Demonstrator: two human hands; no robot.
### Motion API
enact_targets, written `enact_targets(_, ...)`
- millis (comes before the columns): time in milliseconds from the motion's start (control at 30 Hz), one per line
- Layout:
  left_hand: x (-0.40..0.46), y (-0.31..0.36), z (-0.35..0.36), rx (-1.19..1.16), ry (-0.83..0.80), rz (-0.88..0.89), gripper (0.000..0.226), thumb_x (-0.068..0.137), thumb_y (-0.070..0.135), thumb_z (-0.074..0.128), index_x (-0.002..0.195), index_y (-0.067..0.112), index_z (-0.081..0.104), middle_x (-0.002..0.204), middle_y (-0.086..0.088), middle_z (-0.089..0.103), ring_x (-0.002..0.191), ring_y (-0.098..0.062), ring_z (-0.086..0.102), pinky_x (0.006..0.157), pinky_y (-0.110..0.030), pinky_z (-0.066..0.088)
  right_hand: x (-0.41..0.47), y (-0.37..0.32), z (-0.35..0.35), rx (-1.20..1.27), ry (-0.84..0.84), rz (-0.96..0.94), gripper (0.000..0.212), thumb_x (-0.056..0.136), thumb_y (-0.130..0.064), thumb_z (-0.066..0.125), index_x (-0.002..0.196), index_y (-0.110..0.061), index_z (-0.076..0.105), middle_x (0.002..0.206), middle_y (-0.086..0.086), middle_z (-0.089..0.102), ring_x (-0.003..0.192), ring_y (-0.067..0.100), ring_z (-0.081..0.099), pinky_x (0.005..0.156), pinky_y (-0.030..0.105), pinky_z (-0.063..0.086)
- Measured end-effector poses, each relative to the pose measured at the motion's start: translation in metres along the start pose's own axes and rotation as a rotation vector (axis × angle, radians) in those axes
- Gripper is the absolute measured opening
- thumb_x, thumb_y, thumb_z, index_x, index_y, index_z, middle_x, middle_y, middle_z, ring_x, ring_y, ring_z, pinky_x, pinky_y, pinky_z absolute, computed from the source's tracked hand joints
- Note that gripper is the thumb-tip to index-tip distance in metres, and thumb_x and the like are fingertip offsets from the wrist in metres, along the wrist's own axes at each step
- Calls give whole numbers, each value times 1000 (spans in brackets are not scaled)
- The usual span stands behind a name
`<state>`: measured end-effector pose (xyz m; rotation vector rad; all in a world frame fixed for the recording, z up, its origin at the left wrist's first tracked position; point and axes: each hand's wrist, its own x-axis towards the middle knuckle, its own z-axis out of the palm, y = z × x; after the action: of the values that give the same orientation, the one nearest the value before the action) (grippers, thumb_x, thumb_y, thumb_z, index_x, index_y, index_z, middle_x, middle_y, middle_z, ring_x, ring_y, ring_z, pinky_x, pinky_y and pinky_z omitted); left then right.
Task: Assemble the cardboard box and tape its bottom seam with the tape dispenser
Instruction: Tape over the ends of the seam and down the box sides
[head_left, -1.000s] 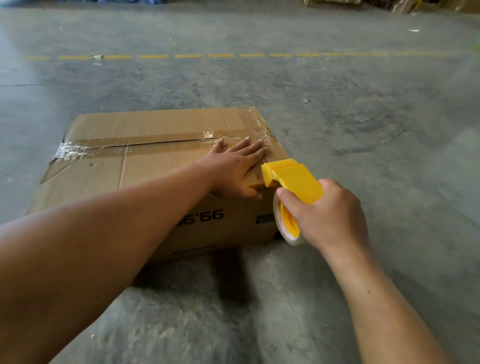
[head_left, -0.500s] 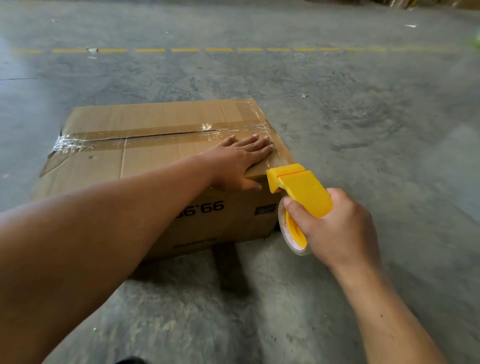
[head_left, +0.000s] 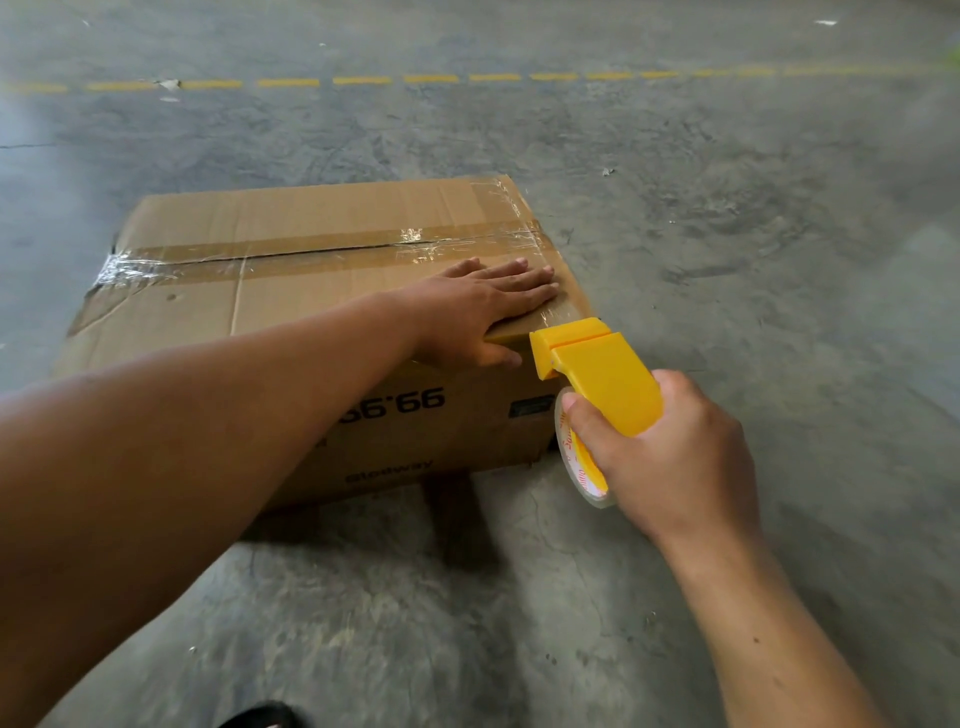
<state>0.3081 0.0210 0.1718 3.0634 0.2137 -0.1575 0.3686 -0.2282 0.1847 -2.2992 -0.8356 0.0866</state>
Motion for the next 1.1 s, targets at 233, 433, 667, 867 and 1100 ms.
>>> enact_targets(233,-1,0,0,-11,0,3,83,96,55,49,157,36,-5,165,13,-10,150,-9,-12,121,-46,-2,-8,12,18,32,27,28,53,70,-72,62,90,-24,55,70,-9,56,57,5,49,48,24,37)
enact_targets(433,0,-1,1,18,-14,36,79,96,58,45,155,45,-6,164,14,-14,150,-12,-15,122,-52,1,-14,20,28,67,44,13,55,69,-73,60,92,-24,54,71,-5,57,58,10,54,46,22,35)
enact_targets(667,1,-1,-2,24,-29,31,76,97,56,44,154,47,-6,163,14,-15,150,-12,-16,121,-56,2,-19,23,21,66,59,-6,51,71,-72,64,90,-25,55,71,-8,57,59,2,52,46,20,33)
enact_targets(867,-2,6,0,42,-18,56,75,98,52,46,153,50,-5,164,14,-14,151,-16,-14,120,-58,5,-12,25,30,88,25,47,48,73,-69,66,87,-24,56,71,-9,57,58,1,49,47,21,34)
enact_targets(1100,-3,10,1,121,-13,67,77,98,43,48,152,50,-5,165,12,-12,152,-25,-9,117,-63,13,3,25,35,139,18,111,57,66,-75,59,79,-19,59,69,-7,60,62,17,58,54,30,43)
